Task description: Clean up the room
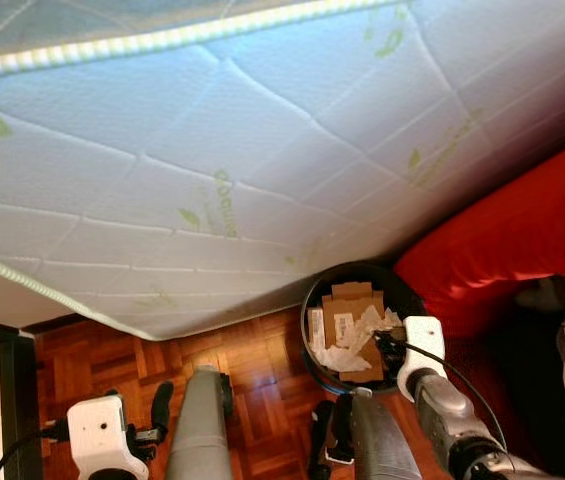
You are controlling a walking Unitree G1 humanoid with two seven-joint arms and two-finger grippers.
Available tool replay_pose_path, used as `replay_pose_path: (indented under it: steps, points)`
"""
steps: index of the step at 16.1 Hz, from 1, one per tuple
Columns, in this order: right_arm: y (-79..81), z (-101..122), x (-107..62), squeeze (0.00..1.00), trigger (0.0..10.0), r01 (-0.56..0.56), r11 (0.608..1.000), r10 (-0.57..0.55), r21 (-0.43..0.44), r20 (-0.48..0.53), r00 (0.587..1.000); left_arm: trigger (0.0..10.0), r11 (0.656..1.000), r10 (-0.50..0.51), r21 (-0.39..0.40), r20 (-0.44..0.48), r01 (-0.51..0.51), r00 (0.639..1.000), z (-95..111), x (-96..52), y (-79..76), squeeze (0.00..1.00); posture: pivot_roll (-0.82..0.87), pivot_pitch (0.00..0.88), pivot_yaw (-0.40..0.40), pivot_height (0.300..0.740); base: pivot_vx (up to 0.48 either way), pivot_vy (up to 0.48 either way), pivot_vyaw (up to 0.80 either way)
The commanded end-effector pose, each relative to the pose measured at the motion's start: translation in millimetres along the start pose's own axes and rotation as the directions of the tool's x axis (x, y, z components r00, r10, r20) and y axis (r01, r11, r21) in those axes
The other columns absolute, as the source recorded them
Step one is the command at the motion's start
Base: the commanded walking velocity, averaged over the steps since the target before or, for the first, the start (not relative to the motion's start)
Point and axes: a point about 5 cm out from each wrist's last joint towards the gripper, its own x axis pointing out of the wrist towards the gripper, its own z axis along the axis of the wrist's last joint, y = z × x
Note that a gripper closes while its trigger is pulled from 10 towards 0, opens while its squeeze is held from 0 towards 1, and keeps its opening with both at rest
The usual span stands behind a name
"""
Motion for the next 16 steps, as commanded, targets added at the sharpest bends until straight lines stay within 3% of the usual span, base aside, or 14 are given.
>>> replay_pose_path:
  steps: [1,3,4,8,13,14,16]
  points:
    - [-8.9,-19,-6.9,0.0,10.0,0.029,0.999,-0.027,0.041,-0.042,0.999,10.0,1.0,0.021,0.0,-0.06,-0.021,0.998,-15,-3.9,8.3,0.0,0.3,0.39,-0.08,0.667,0.0,0.0,0.0]
    - [-15.6,-29,-11.1,0.0,10.0,0.055,0.996,-0.051,0.063,-0.063,0.997,10.0,1.0,0.031,0.004,-0.088,-0.031,0.996,-26,2.9,13.7,0.0,0.29,0.342,-0.084,0.687,0.0,0.0,0.0]
    - [-20.8,-44,-17.8,0.0,10.0,0.071,0.996,-0.065,0.059,-0.104,0.992,10.0,0.999,0.051,0.002,-0.13,-0.051,0.99,-41,8.3,20.7,0.0,0.28,0.29,-0.087,0.702,0.0,0.0,0.0]
    - [-23.7,-66,-27.7,0.0,10.0,0.099,0.991,-0.085,0.09,-0.148,0.985,10.0,0.997,0.074,-0.007,-0.221,-0.078,0.972,-74,25.4,31.4,0.0,0.25,0.162,-0.091,0.74,0.0,0.0,0.0]
    - [-22.3,-79,-32.7,0.0,10.0,0.127,0.985,-0.102,0.112,-0.206,0.973,10.0,0.997,0.07,0.001,-0.333,-0.074,0.94,-100,42.9,36.0,0.0,0.21,0.041,-0.074,0.74,0.0,0.0,0.0]
    - [-24.4,-87,-37.0,0.0,10.0,0.148,0.981,-0.115,0.127,-0.232,0.966,10.0,0.996,0.079,0.002,-0.379,-0.084,0.922,-110,43.5,38.1,0.0,0.19,0.0,-0.069,0.74,0.0,0.0,0.0]
    - [-26.1,-97,-42.6,0.0,10.0,0.163,0.979,-0.124,0.126,-0.269,0.955,10.0,0.995,0.094,0.007,-0.447,-0.101,0.89,-122,39.6,41.3,0.0,0.16,0.0,-0.068,0.74,0.0,0.0,0.0]
